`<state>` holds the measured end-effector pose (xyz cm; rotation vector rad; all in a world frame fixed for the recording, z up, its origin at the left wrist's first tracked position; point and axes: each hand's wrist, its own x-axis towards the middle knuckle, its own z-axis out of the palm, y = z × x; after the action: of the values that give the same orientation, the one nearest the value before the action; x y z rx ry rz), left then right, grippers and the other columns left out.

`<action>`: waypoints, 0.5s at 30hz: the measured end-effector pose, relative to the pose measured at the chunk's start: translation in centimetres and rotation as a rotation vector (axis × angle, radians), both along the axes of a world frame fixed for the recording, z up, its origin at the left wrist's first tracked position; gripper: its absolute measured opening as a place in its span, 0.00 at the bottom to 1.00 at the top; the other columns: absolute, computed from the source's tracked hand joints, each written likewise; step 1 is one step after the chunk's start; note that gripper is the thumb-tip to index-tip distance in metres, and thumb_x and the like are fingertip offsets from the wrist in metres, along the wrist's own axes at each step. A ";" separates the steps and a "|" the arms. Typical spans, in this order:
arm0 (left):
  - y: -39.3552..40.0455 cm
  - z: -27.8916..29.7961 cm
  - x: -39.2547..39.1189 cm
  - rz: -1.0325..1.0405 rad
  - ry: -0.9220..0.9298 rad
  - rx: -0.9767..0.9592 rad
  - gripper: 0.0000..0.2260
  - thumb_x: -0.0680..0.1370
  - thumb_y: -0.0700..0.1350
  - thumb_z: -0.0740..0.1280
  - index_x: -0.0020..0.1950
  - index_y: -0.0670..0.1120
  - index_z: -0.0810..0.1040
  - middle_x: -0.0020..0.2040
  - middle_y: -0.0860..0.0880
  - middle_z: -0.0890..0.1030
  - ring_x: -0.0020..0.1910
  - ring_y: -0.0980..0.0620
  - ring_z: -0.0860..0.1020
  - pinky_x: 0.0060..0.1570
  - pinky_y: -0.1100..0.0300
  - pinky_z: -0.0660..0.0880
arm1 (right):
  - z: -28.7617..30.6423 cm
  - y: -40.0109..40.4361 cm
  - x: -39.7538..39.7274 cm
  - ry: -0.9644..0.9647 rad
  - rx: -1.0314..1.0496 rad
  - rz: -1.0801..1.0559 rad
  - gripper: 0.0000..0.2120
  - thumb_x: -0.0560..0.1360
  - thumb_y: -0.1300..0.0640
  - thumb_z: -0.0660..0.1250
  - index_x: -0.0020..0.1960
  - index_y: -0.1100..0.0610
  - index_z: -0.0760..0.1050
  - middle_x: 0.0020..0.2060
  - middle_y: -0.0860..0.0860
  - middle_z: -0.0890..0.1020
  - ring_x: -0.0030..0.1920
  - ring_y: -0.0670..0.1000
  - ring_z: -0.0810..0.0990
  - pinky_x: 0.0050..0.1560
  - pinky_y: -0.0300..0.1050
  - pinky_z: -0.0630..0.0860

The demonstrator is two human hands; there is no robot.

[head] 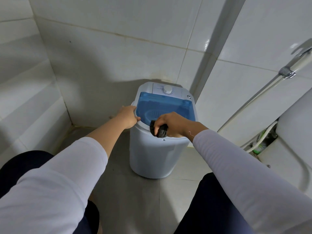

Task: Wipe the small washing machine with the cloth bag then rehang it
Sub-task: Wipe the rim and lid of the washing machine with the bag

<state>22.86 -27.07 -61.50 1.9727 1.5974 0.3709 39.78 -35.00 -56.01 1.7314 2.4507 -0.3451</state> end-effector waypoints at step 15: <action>-3.4 6.9 6.0 -0.176 -0.315 0.003 0.15 0.82 0.46 0.57 0.68 0.48 0.73 0.67 0.48 0.76 0.66 0.48 0.73 0.59 0.61 0.67 | 6.8 -1.4 6.7 0.969 0.098 -0.527 0.15 0.73 0.69 0.67 0.56 0.57 0.70 0.50 0.56 0.76 0.45 0.50 0.78 0.41 0.38 0.80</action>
<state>28.88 -30.50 -54.65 1.9273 1.2187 0.5802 46.53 -36.37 -49.23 2.7016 2.4444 -1.4263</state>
